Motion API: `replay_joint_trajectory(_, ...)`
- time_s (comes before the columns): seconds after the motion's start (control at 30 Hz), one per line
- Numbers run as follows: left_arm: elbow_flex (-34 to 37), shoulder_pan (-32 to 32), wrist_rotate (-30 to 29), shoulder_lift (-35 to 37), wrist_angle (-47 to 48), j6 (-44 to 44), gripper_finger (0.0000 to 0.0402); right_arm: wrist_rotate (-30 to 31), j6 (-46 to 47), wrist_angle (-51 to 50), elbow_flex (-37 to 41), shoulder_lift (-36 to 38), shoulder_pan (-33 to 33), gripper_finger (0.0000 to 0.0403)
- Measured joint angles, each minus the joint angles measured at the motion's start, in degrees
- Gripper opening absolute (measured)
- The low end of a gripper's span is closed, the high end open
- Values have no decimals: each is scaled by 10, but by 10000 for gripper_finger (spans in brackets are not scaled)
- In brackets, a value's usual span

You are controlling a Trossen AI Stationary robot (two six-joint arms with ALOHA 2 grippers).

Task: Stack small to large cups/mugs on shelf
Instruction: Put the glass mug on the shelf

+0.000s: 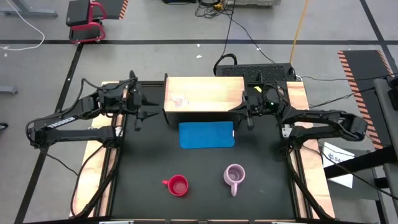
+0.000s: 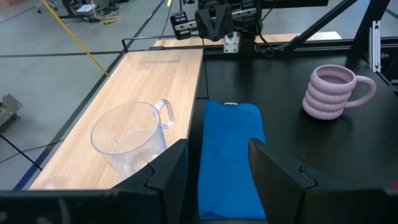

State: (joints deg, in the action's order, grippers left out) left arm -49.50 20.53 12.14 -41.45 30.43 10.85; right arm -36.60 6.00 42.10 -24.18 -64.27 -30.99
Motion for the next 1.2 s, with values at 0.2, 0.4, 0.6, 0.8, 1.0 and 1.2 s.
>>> replay_joint_trajectory(0.2, 0, 0, 3, 0, 2, 0, 173, 2, -12, -30, -67, -53, 7, 0)
replay_joint_trajectory(0.4, 0, 0, 16, 0, 12, 0, 172, 3, -25, -36, -92, -82, 6, 0)
replay_joint_trajectory(0.6, 0, 0, 16, 0, 13, 8, 172, 3, -26, -51, -140, -108, 6, 0)
replay_joint_trajectory(0.8, 0, 0, 16, 0, 11, 18, 172, 3, -26, -56, -180, -157, 6, 0)
replay_joint_trajectory(1.0, 0, 0, 16, 0, 11, 19, 172, 2, -30, -58, -219, -224, 7, 0)
replay_joint_trajectory(1.2, 0, 0, 16, 0, 11, 19, 172, 1, -37, -55, -260, -273, 8, 0)
